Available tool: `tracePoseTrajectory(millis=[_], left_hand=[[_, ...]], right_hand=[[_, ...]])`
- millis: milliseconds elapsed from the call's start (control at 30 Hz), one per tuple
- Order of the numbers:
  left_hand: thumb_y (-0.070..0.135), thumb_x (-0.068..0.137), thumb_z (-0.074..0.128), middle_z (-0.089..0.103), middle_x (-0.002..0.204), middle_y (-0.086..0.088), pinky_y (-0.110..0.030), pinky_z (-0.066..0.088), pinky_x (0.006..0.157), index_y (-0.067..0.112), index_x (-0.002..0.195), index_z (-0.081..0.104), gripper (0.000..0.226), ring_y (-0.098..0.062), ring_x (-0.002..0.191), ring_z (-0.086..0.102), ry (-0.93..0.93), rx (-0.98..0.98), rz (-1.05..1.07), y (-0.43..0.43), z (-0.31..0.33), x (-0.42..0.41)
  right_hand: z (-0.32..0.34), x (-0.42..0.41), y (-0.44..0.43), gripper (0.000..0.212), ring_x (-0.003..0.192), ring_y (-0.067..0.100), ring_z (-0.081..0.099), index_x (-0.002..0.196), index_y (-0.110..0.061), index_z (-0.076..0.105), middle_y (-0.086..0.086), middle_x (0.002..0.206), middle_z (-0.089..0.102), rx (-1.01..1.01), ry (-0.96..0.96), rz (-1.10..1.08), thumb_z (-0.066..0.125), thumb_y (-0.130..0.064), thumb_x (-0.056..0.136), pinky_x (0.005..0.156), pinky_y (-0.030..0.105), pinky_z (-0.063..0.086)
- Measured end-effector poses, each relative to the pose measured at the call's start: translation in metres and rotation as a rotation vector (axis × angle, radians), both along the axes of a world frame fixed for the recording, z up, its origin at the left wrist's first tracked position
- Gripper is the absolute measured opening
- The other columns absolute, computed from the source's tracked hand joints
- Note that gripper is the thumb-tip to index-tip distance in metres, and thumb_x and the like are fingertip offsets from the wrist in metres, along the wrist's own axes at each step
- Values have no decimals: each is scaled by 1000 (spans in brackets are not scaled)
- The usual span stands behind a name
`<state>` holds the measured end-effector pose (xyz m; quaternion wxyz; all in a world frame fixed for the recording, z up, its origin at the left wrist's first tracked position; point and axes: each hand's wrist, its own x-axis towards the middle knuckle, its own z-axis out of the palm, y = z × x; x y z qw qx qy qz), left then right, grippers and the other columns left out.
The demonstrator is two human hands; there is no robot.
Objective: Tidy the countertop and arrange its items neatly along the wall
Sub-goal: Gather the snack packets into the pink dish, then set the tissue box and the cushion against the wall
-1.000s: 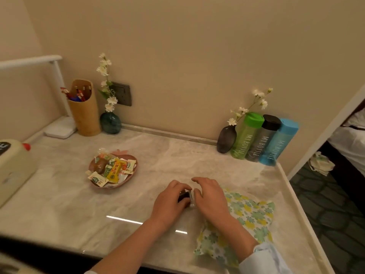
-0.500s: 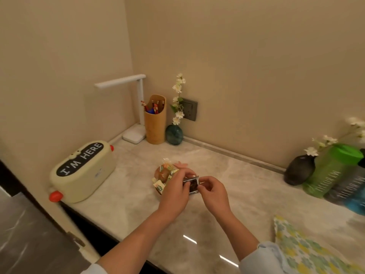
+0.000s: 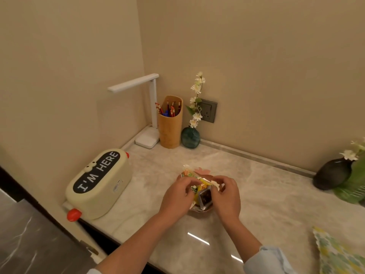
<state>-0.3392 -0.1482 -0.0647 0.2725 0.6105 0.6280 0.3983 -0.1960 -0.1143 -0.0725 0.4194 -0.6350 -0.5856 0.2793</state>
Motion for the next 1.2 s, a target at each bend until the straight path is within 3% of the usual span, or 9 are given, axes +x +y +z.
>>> tracePoseTrajectory(millis=[167, 400, 500, 600, 733, 833, 933, 1100, 1200], left_hand=[[8, 90, 53, 62, 108, 23, -13, 47, 87, 39, 101, 65, 36, 7, 104, 57, -52, 56, 129, -5, 19, -45], [12, 88, 54, 58, 114, 23, -20, 44, 94, 38, 105, 64, 33, 8, 110, 51, 61, 132, 340, -22, 38, -143], [14, 86, 56, 55, 114, 23, -19, 42, 88, 36, 107, 63, 31, 5, 108, 49, 168, 145, 400, -31, 45, -176], [19, 86, 60, 53, 120, 16, -20, 39, 84, 32, 116, 59, 33, -3, 111, 48, 299, 85, 442, -36, 50, -200], [41, 87, 60, 48, 136, 5, -32, 44, 97, 26, 135, 45, 52, -16, 123, 48, 424, -141, 483, -38, 46, -224], [54, 87, 56, 50, 137, -3, -37, 46, 96, 22, 139, 38, 64, -24, 121, 53, 368, -309, 484, -35, 46, -232], [62, 83, 56, 56, 130, -3, -37, 49, 92, 20, 136, 40, 69, -25, 114, 58, 329, -409, 468, -27, 47, -238], [72, 70, 62, 65, 115, 5, -40, 53, 88, 27, 126, 49, 74, -18, 99, 65, 185, -475, 391, -23, 47, -246], [67, 63, 71, 67, 113, 8, -39, 54, 89, 33, 124, 53, 73, -14, 97, 65, 70, -398, 337, -19, 47, -237]], right_hand=[[28, -49, 4, 23, 83, 1, 58, 97, -29, 64, -10, 98, 62, 42, 135, 119, 59, -10, 86, 71, 17, 48], [47, -147, 9, 27, 90, 8, 59, 109, -24, 64, -6, 100, 64, -58, 214, 399, 56, -8, 89, 71, 19, 48], [48, -181, 6, 26, 91, 9, 59, 109, -22, 64, -6, 100, 64, -101, 253, 446, 56, -6, 89, 70, 17, 46], [47, -207, 6, 27, 95, 10, 60, 111, -22, 63, -7, 100, 63, -141, 254, 476, 58, -8, 88, 77, 22, 50], [42, -232, 8, 29, 101, 10, 58, 116, -25, 59, -4, 112, 60, -204, 228, 507, 59, -14, 89, 85, 26, 50], [36, -244, 8, 38, 114, 16, 53, 122, -27, 53, 1, 128, 53, -247, 200, 522, 60, -15, 86, 98, 36, 49], [33, -248, 7, 45, 112, 18, 55, 126, -27, 48, 4, 131, 50, -275, 217, 522, 59, -16, 84, 94, 38, 51], [33, -241, 5, 49, 102, 15, 56, 135, -22, 42, 2, 127, 52, -330, 251, 538, 58, -16, 90, 78, 27, 48], [33, -233, 6, 53, 107, 18, 57, 136, -24, 41, 3, 127, 53, -319, 254, 519, 62, -19, 88, 85, 33, 53]])
